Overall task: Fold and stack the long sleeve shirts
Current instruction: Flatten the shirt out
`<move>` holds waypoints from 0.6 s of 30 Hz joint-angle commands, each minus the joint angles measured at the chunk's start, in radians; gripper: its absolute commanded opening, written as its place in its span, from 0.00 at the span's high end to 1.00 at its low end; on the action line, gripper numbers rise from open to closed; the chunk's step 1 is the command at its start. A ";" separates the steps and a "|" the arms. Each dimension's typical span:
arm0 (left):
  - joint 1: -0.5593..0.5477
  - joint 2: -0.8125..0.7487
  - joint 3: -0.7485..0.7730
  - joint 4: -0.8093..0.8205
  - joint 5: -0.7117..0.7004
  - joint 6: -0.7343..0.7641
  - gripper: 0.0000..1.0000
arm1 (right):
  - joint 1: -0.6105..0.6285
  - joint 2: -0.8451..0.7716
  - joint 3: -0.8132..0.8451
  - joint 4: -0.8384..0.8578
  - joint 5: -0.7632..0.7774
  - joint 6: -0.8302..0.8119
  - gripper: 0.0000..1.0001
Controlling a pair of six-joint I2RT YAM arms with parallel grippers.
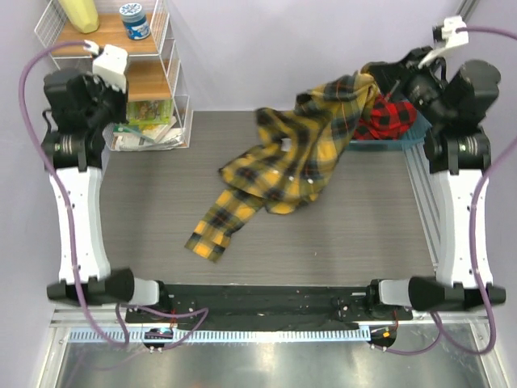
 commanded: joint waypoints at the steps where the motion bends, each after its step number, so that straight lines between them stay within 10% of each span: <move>1: -0.027 -0.057 -0.180 -0.148 0.304 0.141 0.73 | 0.000 -0.074 -0.174 -0.018 -0.070 -0.046 0.99; 4: -0.068 -0.061 -0.299 -0.217 0.373 0.232 0.35 | 0.000 -0.118 -0.310 -0.084 -0.097 -0.091 0.99; 6: -0.134 -0.075 -0.397 -0.200 0.369 0.257 0.26 | 0.000 -0.176 -0.415 -0.148 -0.099 -0.132 0.99; 12: -0.422 -0.005 -0.576 0.025 0.188 0.315 0.21 | 0.001 -0.386 -0.651 -0.273 0.048 -0.226 0.99; 18: -0.617 0.395 -0.398 0.183 0.038 0.242 0.24 | 0.000 -0.538 -0.780 -0.343 0.309 -0.276 0.99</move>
